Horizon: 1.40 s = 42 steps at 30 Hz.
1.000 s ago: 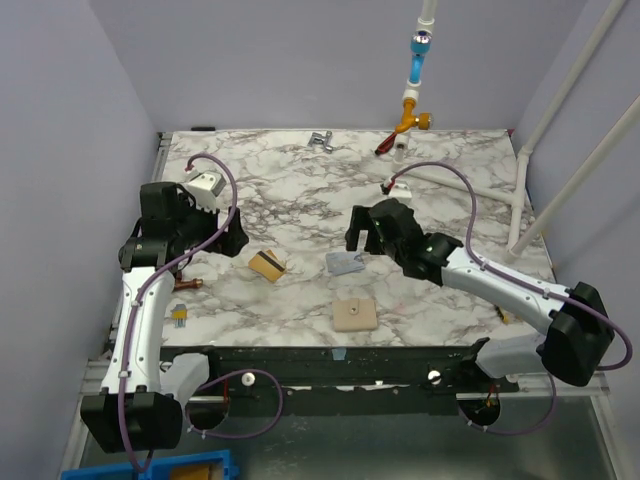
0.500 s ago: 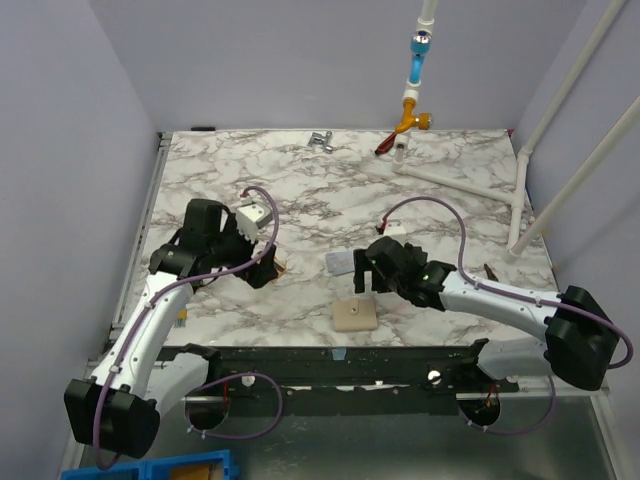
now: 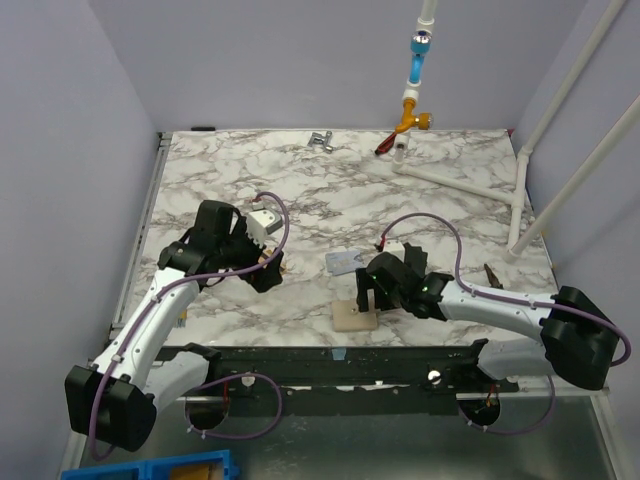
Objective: Put the credit cards into the card holder
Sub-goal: Move the card holder to the center of the board.
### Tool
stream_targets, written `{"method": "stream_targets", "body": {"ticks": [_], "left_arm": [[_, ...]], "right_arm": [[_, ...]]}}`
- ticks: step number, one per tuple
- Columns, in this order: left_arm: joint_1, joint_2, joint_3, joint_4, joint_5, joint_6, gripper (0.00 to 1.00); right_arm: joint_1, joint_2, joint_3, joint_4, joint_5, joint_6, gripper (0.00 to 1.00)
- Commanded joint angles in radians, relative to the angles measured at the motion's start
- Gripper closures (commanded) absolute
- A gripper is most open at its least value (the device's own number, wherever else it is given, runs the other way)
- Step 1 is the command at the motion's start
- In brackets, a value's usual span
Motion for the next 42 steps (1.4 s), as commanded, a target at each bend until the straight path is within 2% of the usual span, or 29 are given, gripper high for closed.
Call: {"method": "stream_targets", "body": {"ticks": [1,7,12,15,20,23,26,30,34,37,39,42], "left_arm": [[-0.009,0.003,0.026,0.002,0.001,0.031,0.01],[-0.038,-0.003,0.011,0.014,-0.006,0.047,0.01],[-0.143,-0.022,-0.018,0.048,-0.074,0.062,0.01],[-0.256,-0.014,-0.031,0.056,-0.151,0.092,0.01],[-0.423,0.041,-0.036,0.112,-0.296,0.118,0.02],[-0.499,0.097,-0.031,0.158,-0.350,0.117,0.02],[-0.573,0.158,-0.025,0.187,-0.390,0.146,0.02],[-0.631,0.255,0.004,0.228,-0.457,0.171,0.02],[-0.627,0.345,0.098,0.231,-0.558,0.066,0.02],[-0.597,0.344,0.124,0.242,-0.583,-0.054,0.02],[-0.559,0.327,0.130,0.239,-0.551,-0.144,0.02],[-0.500,0.297,0.119,0.248,-0.431,-0.271,0.02]], "right_arm": [[0.011,0.007,-0.018,0.020,-0.072,0.037,0.09],[0.028,-0.028,-0.047,0.017,-0.149,0.062,0.15],[0.028,-0.069,-0.087,0.014,-0.180,0.102,0.22],[0.028,-0.077,-0.109,0.040,-0.203,0.138,0.36],[0.028,-0.057,-0.129,0.101,-0.220,0.235,0.71],[0.028,-0.016,-0.107,0.081,-0.210,0.280,0.81],[0.028,0.038,-0.078,0.056,-0.190,0.318,0.99],[0.026,0.121,-0.002,-0.036,-0.130,0.383,0.99],[0.018,0.122,0.032,-0.083,-0.039,0.446,0.99],[-0.009,0.052,0.017,-0.099,0.029,0.506,0.99],[-0.011,-0.003,-0.004,-0.070,0.055,0.526,0.99],[-0.010,-0.037,-0.046,-0.012,0.034,0.518,1.00]]}}
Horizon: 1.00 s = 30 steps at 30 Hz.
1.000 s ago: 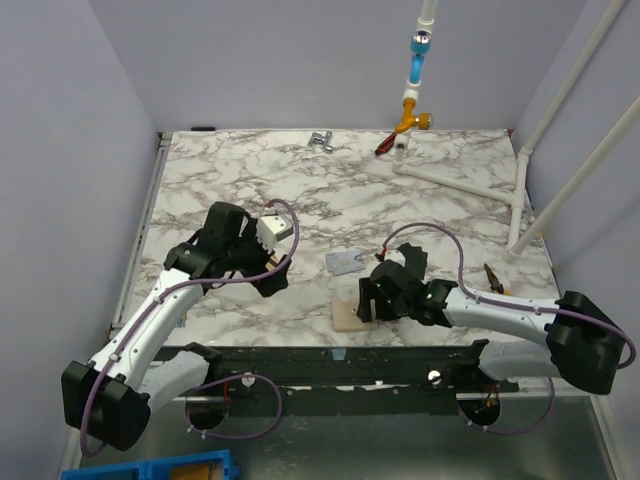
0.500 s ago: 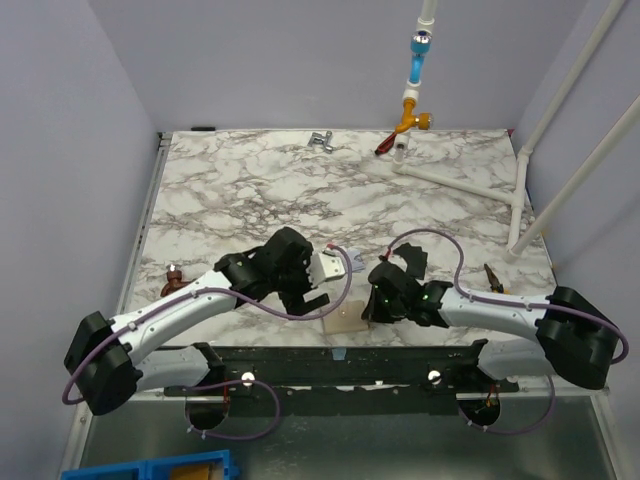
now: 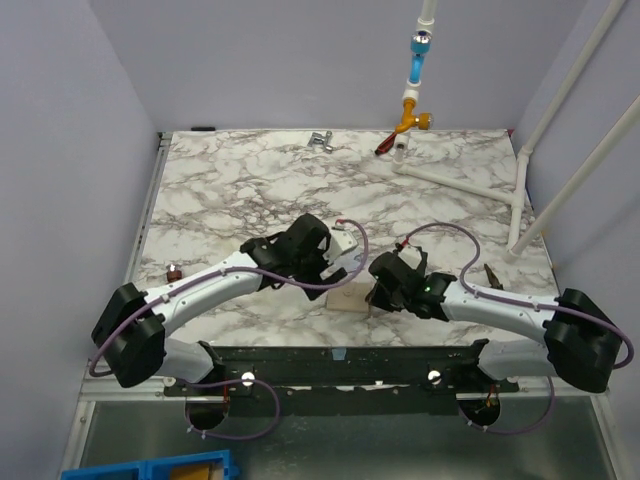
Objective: Put the credit cards into the card holder
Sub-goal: Move the card holder to the center of the board, then pick up the card holder from the center of the board.
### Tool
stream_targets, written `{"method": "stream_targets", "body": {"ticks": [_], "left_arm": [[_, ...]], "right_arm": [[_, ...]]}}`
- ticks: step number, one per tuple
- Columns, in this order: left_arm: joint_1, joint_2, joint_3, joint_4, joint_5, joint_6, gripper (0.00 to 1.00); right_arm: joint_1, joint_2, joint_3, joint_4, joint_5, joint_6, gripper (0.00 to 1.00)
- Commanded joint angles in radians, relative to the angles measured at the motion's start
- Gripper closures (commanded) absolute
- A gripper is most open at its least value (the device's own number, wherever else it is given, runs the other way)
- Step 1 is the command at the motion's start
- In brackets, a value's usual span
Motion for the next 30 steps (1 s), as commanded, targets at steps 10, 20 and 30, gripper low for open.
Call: {"method": "stream_targets", "body": {"ticks": [10,20,30], "left_arm": [[0.214,0.005,-0.056,0.211,0.372,-0.505,0.01],[0.262,0.103,-0.111,0.271,0.476,-0.594,0.11],[0.262,0.218,-0.144,0.379,0.517,-0.627,0.21]], "right_arm": [[-0.023,-0.120,-0.158,0.169,0.019,0.035,0.99],[-0.103,-0.025,-0.179,0.245,-0.129,-0.012,0.99],[-0.296,0.099,-0.317,0.488,-0.404,-0.051,0.99]]}}
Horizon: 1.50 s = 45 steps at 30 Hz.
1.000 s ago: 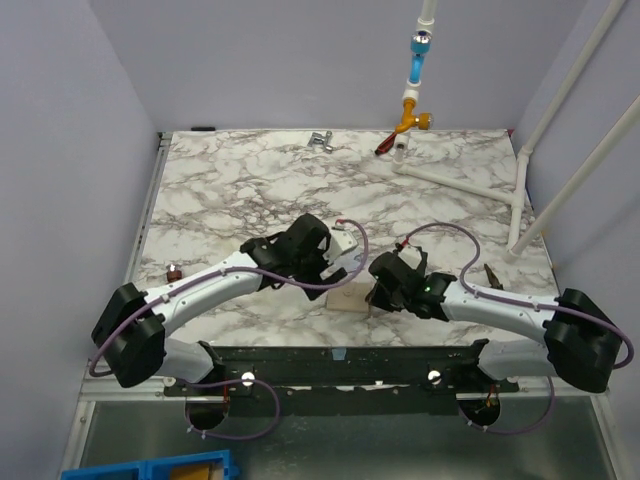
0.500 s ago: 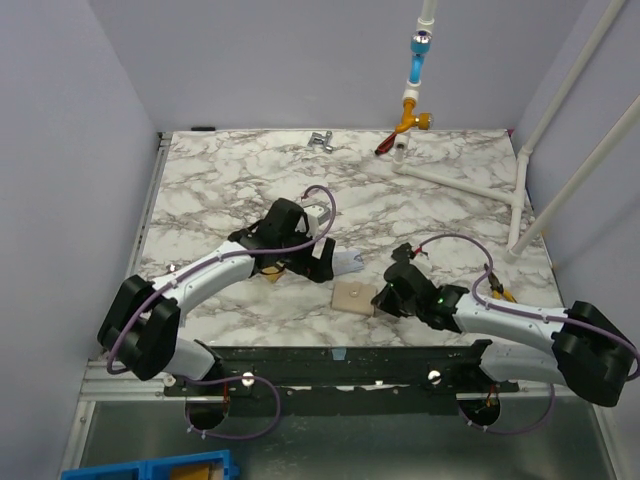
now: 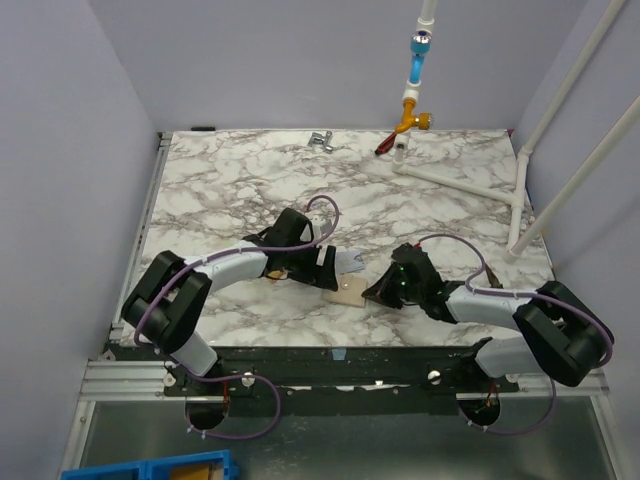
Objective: Put the credit cards into the card holder
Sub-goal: Pick up the card holder from the center of the board.
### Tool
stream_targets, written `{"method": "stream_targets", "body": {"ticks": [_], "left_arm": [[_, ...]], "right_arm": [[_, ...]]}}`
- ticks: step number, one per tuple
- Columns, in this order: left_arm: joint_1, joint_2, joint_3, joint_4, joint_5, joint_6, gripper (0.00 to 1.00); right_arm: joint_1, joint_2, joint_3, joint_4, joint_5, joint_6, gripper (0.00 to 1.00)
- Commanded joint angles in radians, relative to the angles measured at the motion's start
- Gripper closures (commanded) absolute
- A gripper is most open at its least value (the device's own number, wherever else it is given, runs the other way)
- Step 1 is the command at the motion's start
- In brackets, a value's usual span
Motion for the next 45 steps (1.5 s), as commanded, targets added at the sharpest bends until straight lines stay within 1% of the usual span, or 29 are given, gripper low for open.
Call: {"method": "stream_targets", "body": {"ticks": [1,4,7,11,14,16,19,21,22,24,26,27,28,31,33,34,35,36,38,40,43,44,45], "left_arm": [[0.000,0.024,-0.028,0.058,0.023,-0.028,0.22],[0.000,0.029,-0.033,0.075,0.008,-0.025,0.24],[0.000,0.062,-0.017,0.078,0.040,-0.035,0.27],[-0.001,0.099,-0.014,0.121,0.101,-0.048,0.35],[0.013,0.099,-0.013,0.146,0.127,-0.041,0.40],[0.038,0.085,-0.036,0.181,0.155,-0.048,0.47],[0.050,0.070,-0.040,0.160,0.201,-0.033,0.58],[0.057,0.046,-0.047,0.154,0.220,-0.031,0.69],[0.057,0.034,-0.047,0.150,0.223,-0.024,0.77],[0.057,0.011,-0.046,0.142,0.221,-0.015,0.89],[0.057,0.004,-0.023,0.115,0.214,0.003,0.99],[0.058,0.007,-0.006,0.094,0.209,0.017,1.00],[0.059,0.008,0.012,0.070,0.208,0.030,1.00],[0.059,0.009,0.081,-0.031,0.212,0.103,1.00],[0.060,0.001,0.131,-0.119,0.208,0.166,1.00],[0.060,-0.006,0.151,-0.152,0.214,0.194,1.00],[0.059,-0.013,0.174,-0.194,0.204,0.224,1.00],[0.059,-0.020,0.191,-0.227,0.196,0.244,1.00],[0.059,-0.032,0.225,-0.292,0.173,0.278,1.00],[0.060,-0.052,0.232,-0.322,0.178,0.286,1.00],[0.061,-0.079,0.214,-0.328,0.211,0.256,1.00],[0.061,-0.079,0.210,-0.329,0.226,0.240,1.00],[0.061,-0.080,0.203,-0.328,0.239,0.230,1.00]], "right_arm": [[-0.048,0.043,-0.072,-0.022,-0.069,-0.045,0.99],[-0.050,0.048,-0.056,-0.049,-0.067,-0.072,0.99],[-0.050,0.082,-0.035,-0.060,-0.079,-0.087,0.99],[-0.050,0.147,-0.022,0.007,-0.143,-0.109,0.99],[-0.050,0.166,-0.023,0.051,-0.171,-0.120,0.99],[-0.051,0.167,-0.029,0.073,-0.179,-0.124,0.99],[-0.051,0.168,-0.021,0.072,-0.186,-0.136,0.99],[-0.051,0.165,-0.014,0.070,-0.198,-0.149,0.99],[-0.051,0.158,-0.011,0.069,-0.201,-0.155,0.99],[-0.051,0.135,-0.009,0.079,-0.213,-0.175,0.99],[-0.051,0.100,-0.008,0.089,-0.230,-0.200,0.99],[-0.050,0.081,-0.001,0.079,-0.232,-0.220,0.99],[-0.050,0.055,0.008,0.062,-0.233,-0.238,0.94],[-0.049,-0.036,0.031,-0.020,-0.220,-0.306,0.61],[-0.048,-0.101,0.047,-0.079,-0.195,-0.342,0.44],[-0.048,-0.129,0.060,-0.108,-0.176,-0.363,0.39],[-0.047,-0.161,0.070,-0.134,-0.165,-0.377,0.36],[-0.047,-0.190,0.084,-0.161,-0.149,-0.394,0.34],[-0.042,-0.230,0.107,-0.178,-0.129,-0.419,0.33],[-0.016,-0.246,0.145,-0.228,-0.089,-0.451,0.33],[0.066,-0.222,0.207,-0.257,0.009,-0.497,0.34],[0.113,-0.204,0.227,-0.264,0.050,-0.512,0.34],[0.155,-0.185,0.253,-0.272,0.119,-0.528,0.34]]}}
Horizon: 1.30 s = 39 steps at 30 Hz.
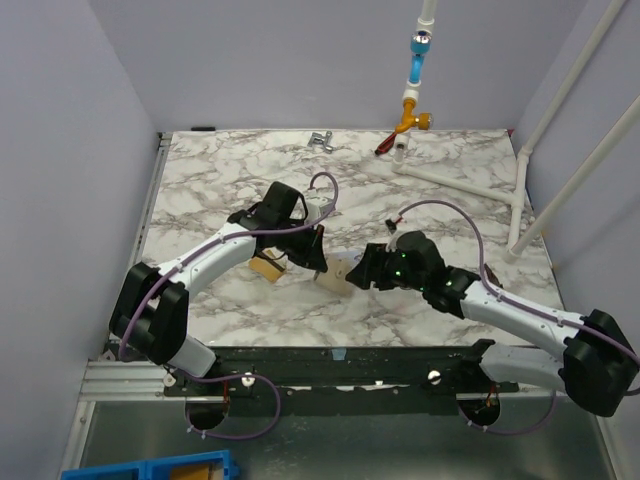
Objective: Put the credit cards into the card holder
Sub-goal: Pick up the card holder from the center of the board, then open the card holder.
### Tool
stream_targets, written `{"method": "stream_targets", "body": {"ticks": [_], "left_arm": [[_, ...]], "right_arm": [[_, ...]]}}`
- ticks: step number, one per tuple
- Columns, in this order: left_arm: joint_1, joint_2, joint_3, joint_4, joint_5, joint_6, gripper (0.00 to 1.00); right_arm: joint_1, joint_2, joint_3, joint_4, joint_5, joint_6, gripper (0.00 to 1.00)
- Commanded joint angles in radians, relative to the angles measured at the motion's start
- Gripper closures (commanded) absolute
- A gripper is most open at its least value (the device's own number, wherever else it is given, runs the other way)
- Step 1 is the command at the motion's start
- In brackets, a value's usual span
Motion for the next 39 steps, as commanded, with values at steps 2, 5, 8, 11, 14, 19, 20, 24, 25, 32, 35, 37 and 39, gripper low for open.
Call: {"method": "stream_targets", "body": {"ticks": [2,5,8,11,14,19,20,24,25,32,35,37,39], "left_arm": [[-0.003,-0.032,-0.029,-0.054,0.079,-0.027,1.00],[-0.003,-0.029,-0.047,-0.042,0.071,-0.041,1.00],[0.001,-0.032,-0.049,-0.038,0.078,-0.050,1.00],[0.000,-0.036,-0.052,-0.034,0.091,-0.056,1.00],[0.000,-0.035,-0.063,-0.021,0.096,-0.064,1.00],[0.000,-0.017,-0.068,-0.020,0.110,-0.069,1.00],[0.000,-0.012,-0.068,-0.022,0.113,-0.069,1.00],[0.000,0.000,-0.065,-0.027,0.125,-0.067,1.00],[0.000,0.001,-0.066,-0.029,0.125,-0.067,1.00],[0.000,0.003,-0.079,-0.020,0.126,-0.074,1.00],[0.001,0.013,-0.079,-0.024,0.123,-0.072,1.00],[0.000,0.014,-0.079,-0.026,0.119,-0.070,1.00],[0.000,0.014,-0.080,-0.029,0.118,-0.070,1.00]], "right_arm": [[0.203,0.086,0.126,-0.094,0.279,-0.126,0.33],[0.257,0.132,0.164,-0.074,0.343,-0.136,0.32],[0.292,0.177,0.188,-0.069,0.379,-0.145,0.33],[0.324,0.223,0.202,-0.084,0.435,-0.156,0.34],[0.359,0.253,0.193,-0.067,0.483,-0.173,0.38],[0.417,0.292,0.178,-0.011,0.589,-0.199,0.46],[0.428,0.303,0.177,0.019,0.613,-0.209,0.48],[0.469,0.342,0.183,0.051,0.723,-0.237,0.57],[0.473,0.350,0.183,0.061,0.745,-0.246,0.58],[0.517,0.390,0.172,0.151,0.872,-0.285,0.61],[0.541,0.405,0.172,0.199,0.935,-0.307,0.63],[0.549,0.413,0.169,0.230,0.952,-0.325,0.64],[0.550,0.424,0.169,0.240,0.980,-0.322,0.67]]}}
